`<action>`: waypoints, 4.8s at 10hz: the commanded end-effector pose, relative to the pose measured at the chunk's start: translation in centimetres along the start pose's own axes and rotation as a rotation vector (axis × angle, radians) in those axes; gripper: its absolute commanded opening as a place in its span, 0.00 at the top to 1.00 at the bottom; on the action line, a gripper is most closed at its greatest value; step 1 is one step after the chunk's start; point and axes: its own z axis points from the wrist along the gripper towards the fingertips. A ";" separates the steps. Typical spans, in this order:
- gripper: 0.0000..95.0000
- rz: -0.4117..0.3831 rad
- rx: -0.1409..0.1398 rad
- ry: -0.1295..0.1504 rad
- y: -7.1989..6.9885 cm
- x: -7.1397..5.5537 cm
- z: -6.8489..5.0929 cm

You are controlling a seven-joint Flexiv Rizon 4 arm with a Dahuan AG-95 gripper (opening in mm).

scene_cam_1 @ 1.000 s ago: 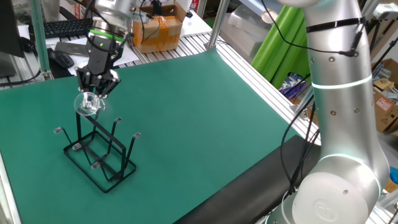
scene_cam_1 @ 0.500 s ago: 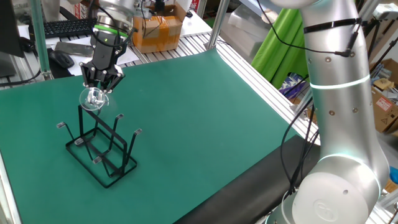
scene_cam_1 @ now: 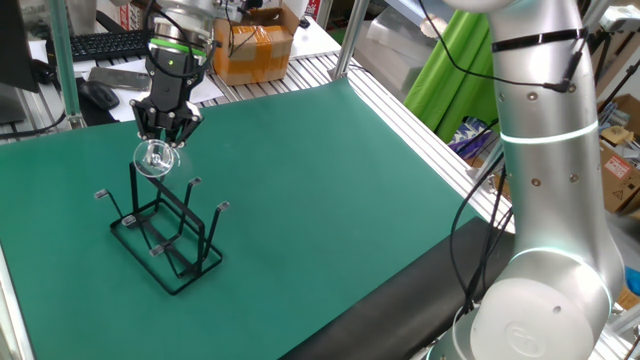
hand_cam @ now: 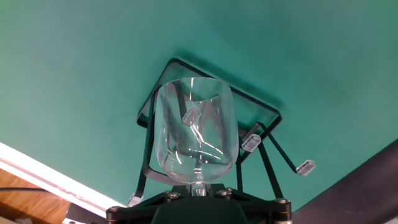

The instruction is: Take the cup off the cup rack

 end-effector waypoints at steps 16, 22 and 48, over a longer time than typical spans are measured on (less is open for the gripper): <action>1.00 0.058 -0.039 0.184 -0.1 2.1 0.5; 1.00 0.063 -0.019 0.221 -0.1 2.6 -0.4; 1.00 -0.090 0.117 0.055 -2.7 1.7 -6.2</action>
